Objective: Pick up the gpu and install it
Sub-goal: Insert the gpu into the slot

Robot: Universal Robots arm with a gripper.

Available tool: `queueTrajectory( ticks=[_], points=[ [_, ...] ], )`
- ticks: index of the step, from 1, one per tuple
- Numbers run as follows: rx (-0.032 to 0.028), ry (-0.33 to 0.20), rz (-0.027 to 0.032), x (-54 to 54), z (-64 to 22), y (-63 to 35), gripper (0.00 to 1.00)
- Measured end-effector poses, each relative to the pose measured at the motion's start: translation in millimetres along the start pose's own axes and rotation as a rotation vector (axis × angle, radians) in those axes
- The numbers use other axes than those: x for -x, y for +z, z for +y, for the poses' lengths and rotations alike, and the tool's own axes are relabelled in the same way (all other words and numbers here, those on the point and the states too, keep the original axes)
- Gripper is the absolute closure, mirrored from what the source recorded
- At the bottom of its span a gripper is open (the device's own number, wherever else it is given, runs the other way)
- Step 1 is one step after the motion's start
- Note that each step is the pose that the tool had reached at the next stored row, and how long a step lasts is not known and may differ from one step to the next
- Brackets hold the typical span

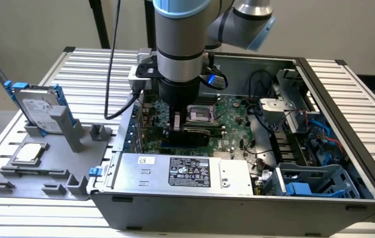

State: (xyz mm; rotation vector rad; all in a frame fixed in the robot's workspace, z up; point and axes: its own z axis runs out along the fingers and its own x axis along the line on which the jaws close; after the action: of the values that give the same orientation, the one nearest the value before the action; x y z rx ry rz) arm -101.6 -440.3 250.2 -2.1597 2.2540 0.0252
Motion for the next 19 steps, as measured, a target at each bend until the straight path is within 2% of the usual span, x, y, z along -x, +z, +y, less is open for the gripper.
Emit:
queueTrajectory(
  ticks=[7, 16, 18, 19],
  points=[
    [-0.0002, 0.0, 0.0002, 0.0, 1.6, 1.2, 0.73],
    [-0.0038, 0.0, 0.0022, -0.3, 2.8, 2.6, 0.73],
    [-0.0026, 0.0, 0.0015, -0.2, 2.8, 2.7, 0.73],
    [-0.0013, 0.001, -0.0011, 0.1, 3.3, 3.2, 0.73]
  ],
)
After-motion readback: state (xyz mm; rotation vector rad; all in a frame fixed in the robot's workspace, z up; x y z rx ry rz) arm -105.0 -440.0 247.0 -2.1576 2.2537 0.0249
